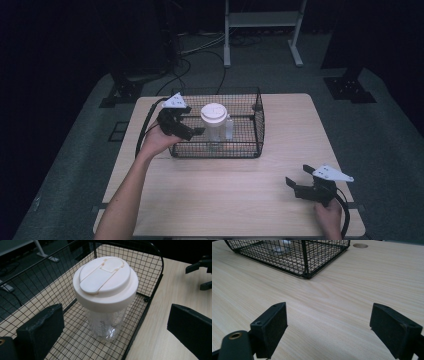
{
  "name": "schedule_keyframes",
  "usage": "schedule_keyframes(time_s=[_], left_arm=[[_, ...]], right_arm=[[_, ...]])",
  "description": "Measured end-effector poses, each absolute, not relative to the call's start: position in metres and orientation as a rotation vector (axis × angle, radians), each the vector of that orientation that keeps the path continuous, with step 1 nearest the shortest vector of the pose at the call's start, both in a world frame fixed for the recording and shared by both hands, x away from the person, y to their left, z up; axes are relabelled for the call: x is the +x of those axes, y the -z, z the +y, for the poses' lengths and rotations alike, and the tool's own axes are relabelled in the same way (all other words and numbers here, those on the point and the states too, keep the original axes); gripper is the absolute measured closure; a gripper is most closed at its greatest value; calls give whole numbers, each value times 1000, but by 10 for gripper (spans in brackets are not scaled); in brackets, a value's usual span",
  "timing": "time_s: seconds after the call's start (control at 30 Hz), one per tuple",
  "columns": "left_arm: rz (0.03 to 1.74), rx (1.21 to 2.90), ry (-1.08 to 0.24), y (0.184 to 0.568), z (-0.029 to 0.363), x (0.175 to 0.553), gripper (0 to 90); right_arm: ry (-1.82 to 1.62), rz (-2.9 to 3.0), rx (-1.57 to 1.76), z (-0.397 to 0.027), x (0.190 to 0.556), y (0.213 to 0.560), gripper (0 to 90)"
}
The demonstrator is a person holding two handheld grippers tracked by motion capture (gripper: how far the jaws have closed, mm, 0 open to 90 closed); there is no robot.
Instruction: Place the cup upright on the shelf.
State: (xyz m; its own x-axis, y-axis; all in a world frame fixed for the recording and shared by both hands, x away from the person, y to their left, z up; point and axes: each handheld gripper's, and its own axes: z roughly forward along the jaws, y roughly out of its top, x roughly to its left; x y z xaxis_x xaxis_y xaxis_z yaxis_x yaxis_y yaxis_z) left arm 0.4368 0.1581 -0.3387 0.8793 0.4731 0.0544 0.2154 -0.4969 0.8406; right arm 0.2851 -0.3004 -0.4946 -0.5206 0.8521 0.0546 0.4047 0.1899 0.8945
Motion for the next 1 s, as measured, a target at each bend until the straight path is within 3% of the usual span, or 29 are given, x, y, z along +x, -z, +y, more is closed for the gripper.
schedule_keyframes(time_s=[1.0], left_arm=[[431, 2083, -325, 358, 167, 394, 1]], right_arm=[[-1265, 2016, 1178, -298, 286, 495, 135]])
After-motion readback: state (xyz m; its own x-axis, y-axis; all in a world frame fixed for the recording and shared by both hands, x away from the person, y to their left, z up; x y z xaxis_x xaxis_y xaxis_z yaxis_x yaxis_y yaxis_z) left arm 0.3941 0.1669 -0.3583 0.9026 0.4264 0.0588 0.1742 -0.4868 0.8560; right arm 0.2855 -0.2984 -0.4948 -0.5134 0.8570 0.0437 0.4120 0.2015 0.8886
